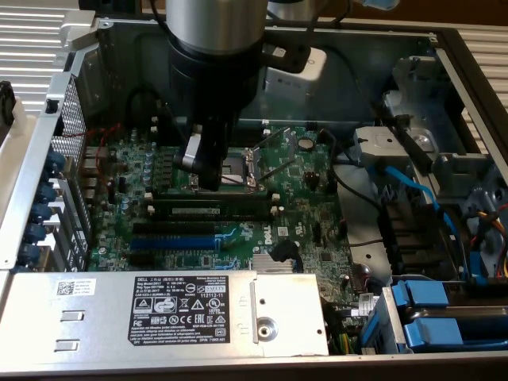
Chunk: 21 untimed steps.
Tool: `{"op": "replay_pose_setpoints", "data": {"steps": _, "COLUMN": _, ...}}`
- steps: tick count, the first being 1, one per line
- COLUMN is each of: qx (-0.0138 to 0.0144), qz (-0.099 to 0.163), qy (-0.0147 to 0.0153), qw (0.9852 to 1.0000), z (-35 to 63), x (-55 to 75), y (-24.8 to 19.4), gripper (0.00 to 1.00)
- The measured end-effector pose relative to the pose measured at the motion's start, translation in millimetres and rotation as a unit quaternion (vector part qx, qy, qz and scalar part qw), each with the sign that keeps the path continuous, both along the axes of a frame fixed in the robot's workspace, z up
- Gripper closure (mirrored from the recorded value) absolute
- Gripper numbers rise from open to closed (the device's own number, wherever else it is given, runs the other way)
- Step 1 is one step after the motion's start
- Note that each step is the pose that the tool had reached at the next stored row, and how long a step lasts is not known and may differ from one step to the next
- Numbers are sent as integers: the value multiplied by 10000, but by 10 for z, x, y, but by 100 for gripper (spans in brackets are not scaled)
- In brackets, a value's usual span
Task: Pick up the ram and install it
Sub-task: 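Press down the ram until it locks into place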
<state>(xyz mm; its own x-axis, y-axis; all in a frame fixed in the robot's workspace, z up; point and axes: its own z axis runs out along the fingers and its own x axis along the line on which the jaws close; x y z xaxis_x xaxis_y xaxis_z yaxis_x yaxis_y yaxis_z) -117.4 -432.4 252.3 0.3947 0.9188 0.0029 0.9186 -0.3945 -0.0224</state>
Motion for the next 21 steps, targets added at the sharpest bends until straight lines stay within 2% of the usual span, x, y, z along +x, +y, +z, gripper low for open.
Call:
{"op": "replay_pose_setpoints", "data": {"steps": 6, "qx": 0, "qz": -428, "qy": 0, "qw": 9991, "z": 0, "x": 0, "y": 0, "gripper": 90}}
{"op": "replay_pose_setpoints", "data": {"steps": 11, "qx": 0, "qz": -782, "qy": 0, "qw": 9969, "z": 0, "x": 0, "y": 0, "gripper": 90}}
{"op": "replay_pose_setpoints", "data": {"steps": 15, "qx": 0, "qz": -1074, "qy": 0, "qw": 9942, "z": 0, "x": -1, "y": 0, "gripper": 90}}
{"op": "replay_pose_setpoints", "data": {"steps": 16, "qx": 0, "qz": -1211, "qy": 0, "qw": 9926, "z": 0, "x": 0, "y": 0, "gripper": 90}}
{"op": "replay_pose_setpoints", "data": {"steps": 21, "qx": 0, "qz": -1520, "qy": 0, "qw": 9884, "z": 0, "x": 0, "y": 0, "gripper": 90}}
